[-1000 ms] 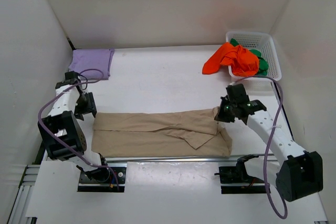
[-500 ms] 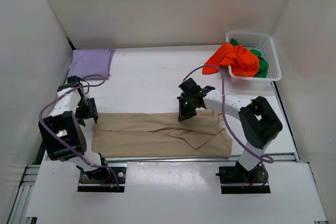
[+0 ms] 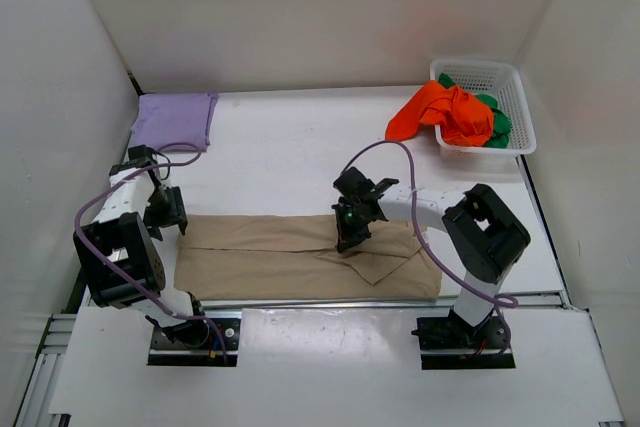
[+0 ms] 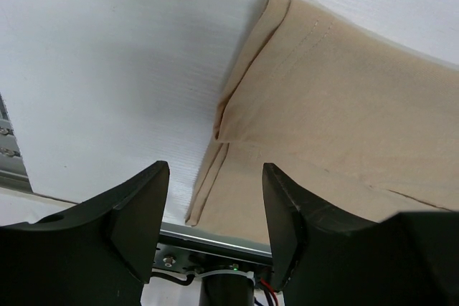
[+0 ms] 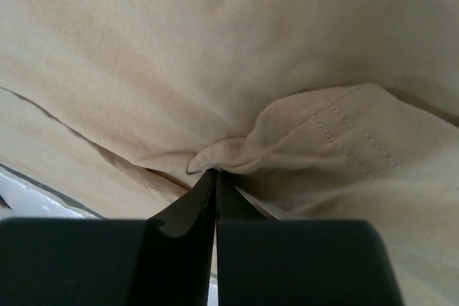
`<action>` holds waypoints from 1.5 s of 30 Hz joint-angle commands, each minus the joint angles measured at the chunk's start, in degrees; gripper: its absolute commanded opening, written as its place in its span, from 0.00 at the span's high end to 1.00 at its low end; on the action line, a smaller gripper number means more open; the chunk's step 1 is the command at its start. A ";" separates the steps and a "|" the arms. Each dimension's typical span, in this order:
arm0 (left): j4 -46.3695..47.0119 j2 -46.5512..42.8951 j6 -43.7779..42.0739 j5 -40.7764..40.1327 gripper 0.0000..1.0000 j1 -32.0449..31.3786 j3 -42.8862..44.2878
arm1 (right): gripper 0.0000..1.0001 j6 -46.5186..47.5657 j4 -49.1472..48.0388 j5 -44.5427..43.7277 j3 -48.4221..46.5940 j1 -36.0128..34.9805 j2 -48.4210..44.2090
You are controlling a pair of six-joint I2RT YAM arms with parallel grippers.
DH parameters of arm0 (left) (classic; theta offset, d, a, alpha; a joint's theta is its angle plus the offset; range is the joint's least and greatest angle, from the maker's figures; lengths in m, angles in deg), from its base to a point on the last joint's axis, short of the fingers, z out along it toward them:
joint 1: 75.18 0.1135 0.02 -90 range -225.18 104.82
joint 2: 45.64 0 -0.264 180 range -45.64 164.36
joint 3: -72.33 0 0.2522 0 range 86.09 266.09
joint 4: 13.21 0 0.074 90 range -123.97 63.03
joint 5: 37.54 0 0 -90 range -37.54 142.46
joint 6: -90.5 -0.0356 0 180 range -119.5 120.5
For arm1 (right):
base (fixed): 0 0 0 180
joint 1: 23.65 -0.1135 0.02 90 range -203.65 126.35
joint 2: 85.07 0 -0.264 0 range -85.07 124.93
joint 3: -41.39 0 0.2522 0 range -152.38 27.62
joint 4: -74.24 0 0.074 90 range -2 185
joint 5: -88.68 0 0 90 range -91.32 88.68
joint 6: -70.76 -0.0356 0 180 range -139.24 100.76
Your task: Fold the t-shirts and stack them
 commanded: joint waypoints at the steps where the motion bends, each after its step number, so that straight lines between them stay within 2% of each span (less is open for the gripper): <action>1: 0.88 -2.27 0.01 -0.76 0.34 0.26 -0.51 | 1.00 -0.40 -2.77 1.21 0.60 -0.27 1.60; 6: 0.88 -2.80 0.01 -0.76 0.34 0.26 -0.51 | 1.00 1.00 -2.70 1.91 -0.10 -0.27 -0.94; 9: 0.88 -3.41 0.01 -0.14 0.32 0.26 0.01 | 1.00 1.00 -1.37 -0.19 -1.41 0.26 -5.51; 12: -0.26 -3.42 0.01 1.26 0.29 0.26 1.76 | 0.88 0.05 1.17 -2.65 -2.04 3.24 -11.48; 13: -1.31 -3.42 0.01 2.05 0.27 0.26 3.25 | 0.78 -0.49 2.22 -4.66 -2.65 5.16 -14.02; 14: -1.84 -3.42 0.01 2.05 0.26 0.26 4.13 | 0.73 -1.62 4.84 -5.55 -3.17 6.40 -15.00; 16: -2.37 -3.94 0.01 3.80 0.22 0.26 6.68 | 0.64 -2.24 7.40 -6.26 -3.18 10.44 -17.55; 17: -3.24 -4.47 0.01 3.81 0.20 0.26 7.56 | 0.62 -2.25 9.07 -6.79 -2.57 11.84 -18.34; 20: -4.47 -4.47 0.01 4.60 0.17 0.26 10.28 | 0.62 -1.64 9.70 -7.49 0.85 17.38 -21.42; 21: -4.48 -4.47 0.01 4.60 0.17 0.26 10.82 | 0.65 -1.63 9.70 -7.49 1.56 20.01 -21.95; 22: -4.48 -4.47 0.01 4.60 0.17 0.26 11.43 | 0.76 -1.11 9.70 -6.45 2.18 21.16 -22.56; 25: -5.09 -3.94 0.01 5.13 0.17 -0.44 12.66 | 0.93 -0.40 9.08 -5.82 3.58 24.51 -22.57; 26: -5.10 -3.94 0.01 5.83 0.18 -1.32 13.19 | 0.93 -0.40 9.08 -5.82 4.11 25.99 -22.05; 27: -5.10 -3.94 0.01 5.83 0.19 -2.63 13.81 | 0.93 -0.40 9.08 -5.30 5.33 26.79 -22.04; 30: -7.11 -1.23 0.01 4.70 0.21 -12.11 18.89 | 0.80 -1.55 7.95 -4.68 8.58 29.78 -22.75; 31: -8.16 -0.26 0.01 5.65 0.21 -17.71 22.74 | 0.72 -1.55 7.94 -4.07 9.38 31.18 -23.62; 33: -9.74 2.63 0.01 10.02 0.21 -23.62 27.15 | 0.67 -1.55 5.67 -2.58 10.79 32.59 -24.24; 34: -10.71 6.91 0.01 12.05 0.21 -29.31 29.61 | 0.64 -1.55 5.13 -0.14 10.80 33.91 -24.24; 41: -15.99 30.48 0.01 25.51 0.21 -49.72 54.29 | 0.61 -1.71 4.60 3.66 12.99 34.45 -23.01; 45: -15.99 38.49 0.01 27.37 0.19 -56.60 58.97 | 0.61 -2.86 2.59 4.81 15.37 34.45 -24.15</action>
